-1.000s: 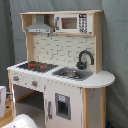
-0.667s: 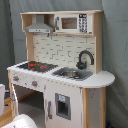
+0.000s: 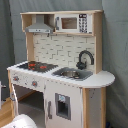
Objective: Play with the kitchen
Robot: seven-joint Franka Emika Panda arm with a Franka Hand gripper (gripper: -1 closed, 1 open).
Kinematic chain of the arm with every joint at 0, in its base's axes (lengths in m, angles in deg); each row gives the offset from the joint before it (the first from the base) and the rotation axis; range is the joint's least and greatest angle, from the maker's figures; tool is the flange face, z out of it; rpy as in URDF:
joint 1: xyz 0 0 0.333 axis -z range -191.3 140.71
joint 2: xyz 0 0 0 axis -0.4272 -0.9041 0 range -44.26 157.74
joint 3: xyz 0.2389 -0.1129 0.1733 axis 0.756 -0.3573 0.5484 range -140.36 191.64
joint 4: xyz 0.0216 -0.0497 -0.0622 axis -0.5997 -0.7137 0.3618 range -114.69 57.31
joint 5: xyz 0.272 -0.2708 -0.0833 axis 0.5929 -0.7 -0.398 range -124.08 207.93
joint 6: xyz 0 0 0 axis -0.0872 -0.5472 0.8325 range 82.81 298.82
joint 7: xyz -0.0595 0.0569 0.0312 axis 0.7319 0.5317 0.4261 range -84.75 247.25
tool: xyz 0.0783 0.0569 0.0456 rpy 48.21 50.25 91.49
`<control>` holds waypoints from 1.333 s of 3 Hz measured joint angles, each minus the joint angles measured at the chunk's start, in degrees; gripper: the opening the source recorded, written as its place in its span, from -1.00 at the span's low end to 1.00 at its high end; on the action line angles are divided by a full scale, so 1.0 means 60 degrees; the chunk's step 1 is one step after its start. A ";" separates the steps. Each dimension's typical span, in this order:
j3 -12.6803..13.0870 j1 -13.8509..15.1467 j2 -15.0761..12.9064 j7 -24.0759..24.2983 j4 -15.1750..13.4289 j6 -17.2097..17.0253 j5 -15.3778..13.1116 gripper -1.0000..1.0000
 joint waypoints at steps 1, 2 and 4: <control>-0.0589 -0.0123 -0.0031 -0.0006 0.0198 -0.0352 -0.0756 1.00; -0.1130 -0.0332 -0.0054 -0.0080 0.0274 -0.0666 -0.1537 1.00; -0.2267 -0.0773 -0.0220 -0.1443 0.0260 -0.1196 -0.2236 1.00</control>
